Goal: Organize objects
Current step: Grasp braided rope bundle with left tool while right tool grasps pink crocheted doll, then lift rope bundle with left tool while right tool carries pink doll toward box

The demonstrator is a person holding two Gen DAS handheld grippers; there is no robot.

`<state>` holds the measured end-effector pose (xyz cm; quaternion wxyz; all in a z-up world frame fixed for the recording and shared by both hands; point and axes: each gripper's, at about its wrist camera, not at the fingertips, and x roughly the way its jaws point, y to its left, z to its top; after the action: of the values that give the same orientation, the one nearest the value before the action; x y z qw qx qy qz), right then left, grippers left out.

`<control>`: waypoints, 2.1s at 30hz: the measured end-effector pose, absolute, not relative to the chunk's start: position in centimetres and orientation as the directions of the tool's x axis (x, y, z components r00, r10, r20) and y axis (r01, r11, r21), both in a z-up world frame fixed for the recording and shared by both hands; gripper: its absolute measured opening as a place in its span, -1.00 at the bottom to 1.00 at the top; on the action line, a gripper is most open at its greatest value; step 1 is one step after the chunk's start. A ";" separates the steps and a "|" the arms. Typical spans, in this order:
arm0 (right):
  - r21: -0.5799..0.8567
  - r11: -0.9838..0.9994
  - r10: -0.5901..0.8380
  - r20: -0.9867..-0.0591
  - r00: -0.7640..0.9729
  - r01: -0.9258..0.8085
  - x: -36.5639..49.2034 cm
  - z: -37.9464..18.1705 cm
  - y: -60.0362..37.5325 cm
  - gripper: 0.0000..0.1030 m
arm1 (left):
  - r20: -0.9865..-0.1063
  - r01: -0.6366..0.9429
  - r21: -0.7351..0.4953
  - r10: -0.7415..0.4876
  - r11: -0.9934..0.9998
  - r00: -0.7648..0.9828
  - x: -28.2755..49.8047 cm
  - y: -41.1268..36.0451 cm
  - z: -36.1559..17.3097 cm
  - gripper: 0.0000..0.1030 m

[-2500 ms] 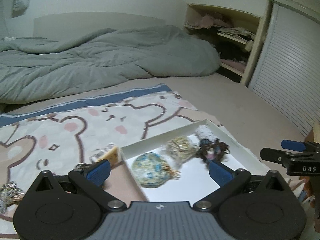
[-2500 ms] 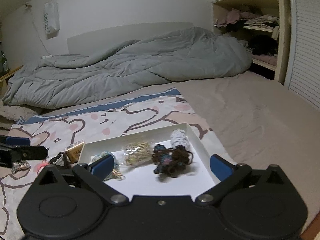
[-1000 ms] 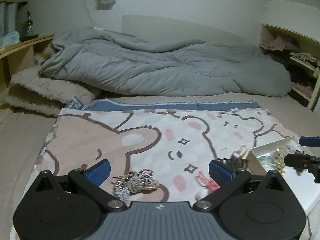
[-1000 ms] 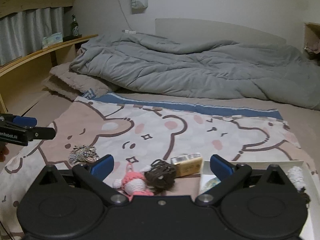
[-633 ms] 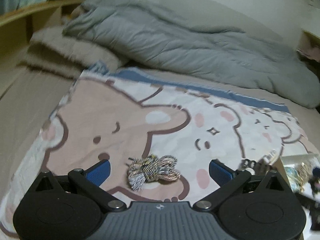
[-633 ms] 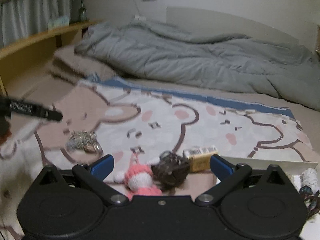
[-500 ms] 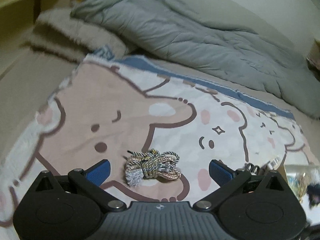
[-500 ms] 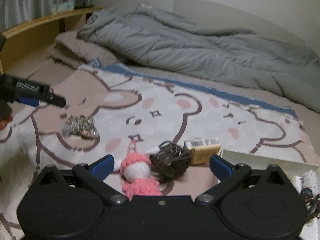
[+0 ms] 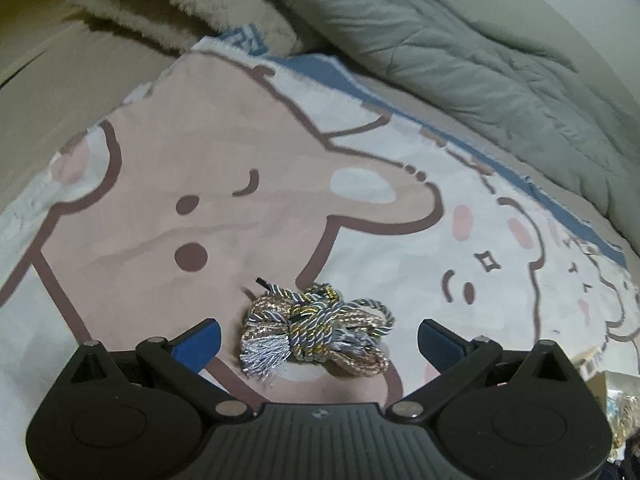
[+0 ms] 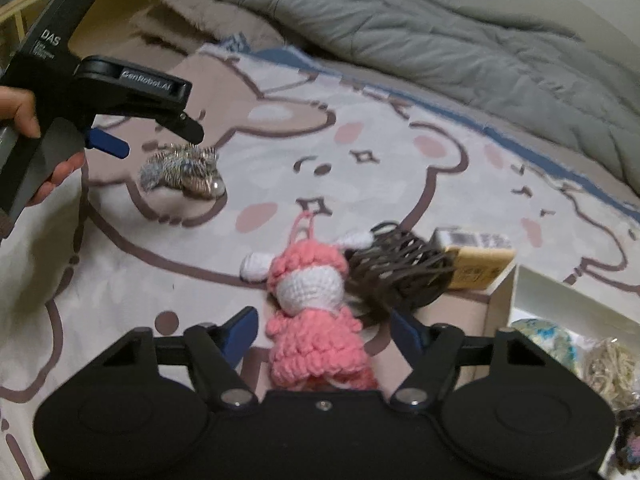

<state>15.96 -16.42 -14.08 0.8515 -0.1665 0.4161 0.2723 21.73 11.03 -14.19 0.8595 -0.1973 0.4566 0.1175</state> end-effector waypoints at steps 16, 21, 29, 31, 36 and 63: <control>-0.005 0.793 0.323 -0.844 0.428 -0.609 18.1 -16.3 -15.1 0.32 | -0.875 -0.408 -0.147 0.074 0.901 0.478 24.2 10.3 -17.6 0.95; 0.019 0.794 0.325 -0.858 0.398 -0.608 18.6 -17.0 -15.2 0.06 | -0.865 -0.399 -0.148 0.077 0.905 0.496 24.1 10.3 -17.3 0.68; 0.004 0.796 0.322 -0.849 0.418 -0.605 18.2 -16.1 -15.4 -0.13 | -0.858 -0.373 -0.179 0.041 0.911 0.512 23.5 10.2 -16.0 0.61; 0.011 0.805 0.329 -0.840 0.431 -0.593 18.1 -15.4 -15.8 -0.13 | -0.847 -0.352 -0.184 0.034 0.918 0.530 23.0 10.0 -15.2 0.61; 0.027 0.828 0.345 -0.812 0.471 -0.560 17.7 -13.5 -16.8 -0.14 | -0.818 -0.309 -0.206 0.010 0.929 0.576 21.6 9.4 -12.8 0.61; 0.163 0.894 0.426 -0.597 0.680 -0.417 13.4 -3.9 -21.0 -0.14 | -0.658 -0.081 -0.219 -0.085 0.972 0.749 12.8 6.2 -3.2 0.61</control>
<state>13.45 -21.04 -3.91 0.9165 0.0068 0.3273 0.2300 12.76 6.16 -3.21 0.9276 -0.1174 0.3546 -0.0011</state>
